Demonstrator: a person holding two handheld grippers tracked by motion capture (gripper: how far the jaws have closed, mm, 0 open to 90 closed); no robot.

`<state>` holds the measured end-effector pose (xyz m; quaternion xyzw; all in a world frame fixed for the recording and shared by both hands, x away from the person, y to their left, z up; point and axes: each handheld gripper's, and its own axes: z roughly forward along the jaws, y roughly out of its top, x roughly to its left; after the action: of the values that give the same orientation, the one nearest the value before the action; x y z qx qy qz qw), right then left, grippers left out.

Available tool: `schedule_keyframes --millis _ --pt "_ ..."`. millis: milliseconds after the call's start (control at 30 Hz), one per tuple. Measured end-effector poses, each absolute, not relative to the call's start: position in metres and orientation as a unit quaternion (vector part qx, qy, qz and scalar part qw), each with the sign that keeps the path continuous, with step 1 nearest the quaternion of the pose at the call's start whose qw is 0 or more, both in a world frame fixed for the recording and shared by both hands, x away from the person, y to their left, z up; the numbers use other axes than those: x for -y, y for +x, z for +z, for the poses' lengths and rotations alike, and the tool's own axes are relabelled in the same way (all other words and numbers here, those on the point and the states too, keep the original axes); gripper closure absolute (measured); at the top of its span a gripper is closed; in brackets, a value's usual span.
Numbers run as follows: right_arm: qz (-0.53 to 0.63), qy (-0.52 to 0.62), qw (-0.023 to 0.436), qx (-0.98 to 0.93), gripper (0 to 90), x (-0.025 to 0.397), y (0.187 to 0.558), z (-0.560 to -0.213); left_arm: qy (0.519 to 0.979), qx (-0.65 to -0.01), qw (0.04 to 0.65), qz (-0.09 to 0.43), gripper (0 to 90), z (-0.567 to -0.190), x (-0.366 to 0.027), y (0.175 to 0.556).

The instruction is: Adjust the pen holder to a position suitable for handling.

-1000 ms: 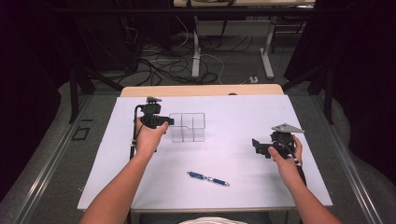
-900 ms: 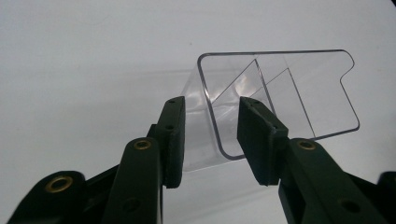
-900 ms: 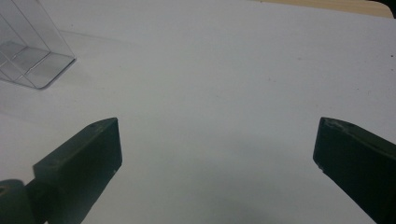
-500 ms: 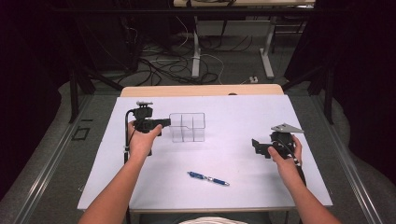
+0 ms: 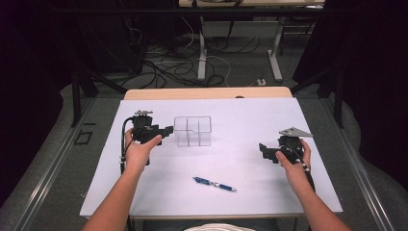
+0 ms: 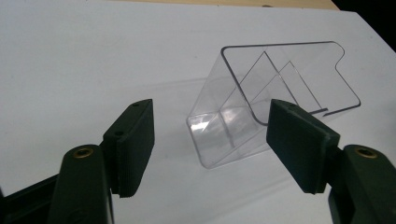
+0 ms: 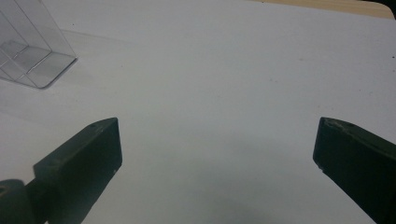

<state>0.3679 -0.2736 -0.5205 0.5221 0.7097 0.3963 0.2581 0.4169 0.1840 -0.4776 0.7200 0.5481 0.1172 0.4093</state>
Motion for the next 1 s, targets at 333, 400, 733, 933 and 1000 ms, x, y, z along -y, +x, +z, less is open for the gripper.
schedule_keyframes --millis 333,400,733,933,1000 --pt "0.4 0.516 0.258 -0.713 1.1 0.272 0.366 -0.518 0.731 -0.519 0.418 0.144 21.9 -0.478 -0.193 0.401" --pt "0.4 0.515 0.255 -0.714 1.1 0.272 0.366 -0.518 0.73 -0.515 0.423 0.151 18.1 -0.478 -0.195 0.397" --pt "0.402 0.498 0.251 -0.727 0.0 0.265 0.363 -0.513 0.73 -0.502 0.438 0.152 1.7 -0.486 -0.203 0.378" --pt "0.405 0.479 0.244 -0.74 0.0 0.255 0.359 -0.509 0.749 -0.476 0.437 0.149 0.3 -0.49 -0.201 0.368" --pt "0.411 0.473 0.238 -0.742 0.0 0.25 0.358 -0.508 0.756 -0.463 0.435 0.155 0.3 -0.491 -0.198 0.364"
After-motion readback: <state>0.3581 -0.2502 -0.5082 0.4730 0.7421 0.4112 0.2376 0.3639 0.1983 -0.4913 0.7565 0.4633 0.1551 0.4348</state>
